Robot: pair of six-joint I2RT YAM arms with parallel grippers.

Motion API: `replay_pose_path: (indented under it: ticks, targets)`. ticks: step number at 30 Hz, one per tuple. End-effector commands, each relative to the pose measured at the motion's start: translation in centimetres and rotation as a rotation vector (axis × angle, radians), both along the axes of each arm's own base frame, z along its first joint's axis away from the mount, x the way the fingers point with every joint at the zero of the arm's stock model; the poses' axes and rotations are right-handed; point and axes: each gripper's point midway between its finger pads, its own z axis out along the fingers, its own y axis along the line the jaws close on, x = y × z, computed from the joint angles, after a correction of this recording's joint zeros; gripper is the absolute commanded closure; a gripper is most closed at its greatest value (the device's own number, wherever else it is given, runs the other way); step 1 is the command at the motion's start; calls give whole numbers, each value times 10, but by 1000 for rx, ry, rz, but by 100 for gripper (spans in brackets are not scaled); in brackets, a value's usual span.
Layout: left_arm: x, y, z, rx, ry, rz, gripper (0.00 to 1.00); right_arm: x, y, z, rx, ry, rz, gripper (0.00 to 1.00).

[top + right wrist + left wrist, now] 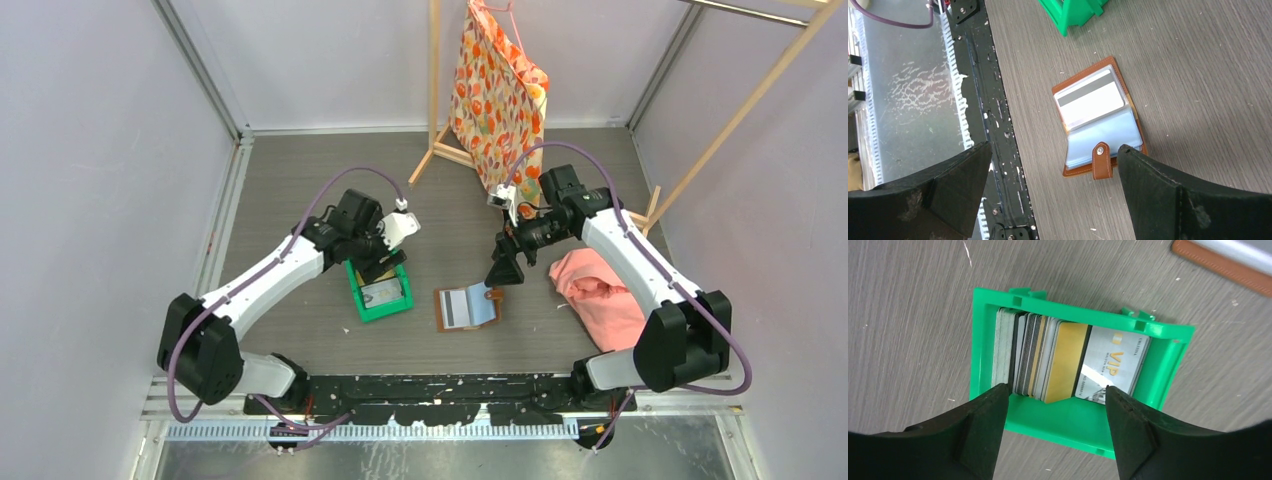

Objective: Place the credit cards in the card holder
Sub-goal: Pick up the credit card from the storage box.

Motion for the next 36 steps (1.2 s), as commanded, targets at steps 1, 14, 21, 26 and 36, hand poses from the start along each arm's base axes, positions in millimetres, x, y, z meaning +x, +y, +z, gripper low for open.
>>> replay_pose_path:
  ticks: [1,14,21,26,36]
  targets:
    - [7,-1,-20,83,-37,-72,29,5,1,-2,-3,-16,3,0]
    - [24,10,-63,256,-43,14,37,0,1,-2,4,-18,28,0]
    - [20,9,-81,360,-58,4,57,-2,1,2,11,-34,33,0]
    - [17,9,-83,376,-64,-3,62,-2,-1,4,16,-40,29,0]
    - [24,8,-47,321,-141,41,89,-1,-2,4,20,-41,25,0]
